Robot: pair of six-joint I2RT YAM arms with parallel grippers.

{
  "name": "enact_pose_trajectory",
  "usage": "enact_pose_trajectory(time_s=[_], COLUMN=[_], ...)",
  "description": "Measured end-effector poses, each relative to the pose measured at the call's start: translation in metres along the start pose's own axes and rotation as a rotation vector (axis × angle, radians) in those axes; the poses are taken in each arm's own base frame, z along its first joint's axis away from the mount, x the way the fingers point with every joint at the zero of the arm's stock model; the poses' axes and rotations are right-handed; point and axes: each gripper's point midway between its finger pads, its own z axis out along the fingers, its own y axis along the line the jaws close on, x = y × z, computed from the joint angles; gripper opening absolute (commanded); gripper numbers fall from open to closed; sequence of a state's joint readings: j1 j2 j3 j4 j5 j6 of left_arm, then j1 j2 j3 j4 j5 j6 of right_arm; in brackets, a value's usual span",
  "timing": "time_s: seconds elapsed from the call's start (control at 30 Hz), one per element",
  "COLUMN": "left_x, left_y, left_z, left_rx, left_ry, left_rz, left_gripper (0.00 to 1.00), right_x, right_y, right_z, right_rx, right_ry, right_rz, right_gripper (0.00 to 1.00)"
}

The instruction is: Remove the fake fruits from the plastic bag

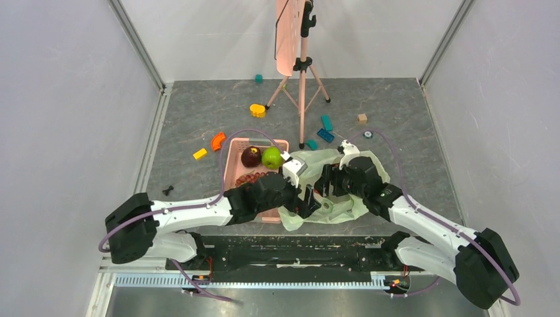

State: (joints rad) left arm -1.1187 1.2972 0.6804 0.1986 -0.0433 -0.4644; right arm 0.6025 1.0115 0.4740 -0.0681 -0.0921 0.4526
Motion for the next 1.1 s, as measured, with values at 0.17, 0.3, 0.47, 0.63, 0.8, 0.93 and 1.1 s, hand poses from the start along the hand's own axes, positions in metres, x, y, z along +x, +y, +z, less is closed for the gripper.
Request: enact_pose_trajectory(time_s=[0.17, 0.3, 0.47, 0.63, 0.8, 0.93, 1.1], left_x=[0.006, 0.002, 0.005, 0.008, 0.006, 0.006, 0.007], left_y=[0.011, 0.014, 0.02, 0.023, 0.024, 0.026, 0.03], left_z=[-0.003, -0.008, -0.012, -0.013, -0.014, -0.015, -0.016], left_rx=[-0.044, -0.062, -0.081, -0.088, -0.093, -0.102, -0.113], left_ry=[-0.005, -0.028, -0.034, -0.031, -0.037, -0.04, -0.043], left_rz=[-0.009, -0.01, -0.01, -0.011, -0.011, -0.012, -0.014], left_gripper=[1.0, 1.0, 1.0, 1.0, 1.0, 1.0, 1.0], right_x=[-0.002, 0.006, 0.019, 0.031, 0.043, 0.046, 0.039], right_y=[0.01, 0.007, 0.003, -0.001, -0.005, -0.007, -0.005], right_z=[0.006, 0.017, 0.026, 0.033, 0.038, 0.039, 0.034], right_rx=[-0.056, -0.053, -0.044, -0.041, -0.037, -0.037, -0.041], right_ry=[-0.009, 0.028, 0.072, 0.107, 0.138, 0.136, 0.102], right_rz=[0.004, 0.014, 0.032, 0.038, 0.048, 0.052, 0.046], right_gripper=[0.86, 0.89, 0.93, 0.92, 0.78, 0.68, 0.66])
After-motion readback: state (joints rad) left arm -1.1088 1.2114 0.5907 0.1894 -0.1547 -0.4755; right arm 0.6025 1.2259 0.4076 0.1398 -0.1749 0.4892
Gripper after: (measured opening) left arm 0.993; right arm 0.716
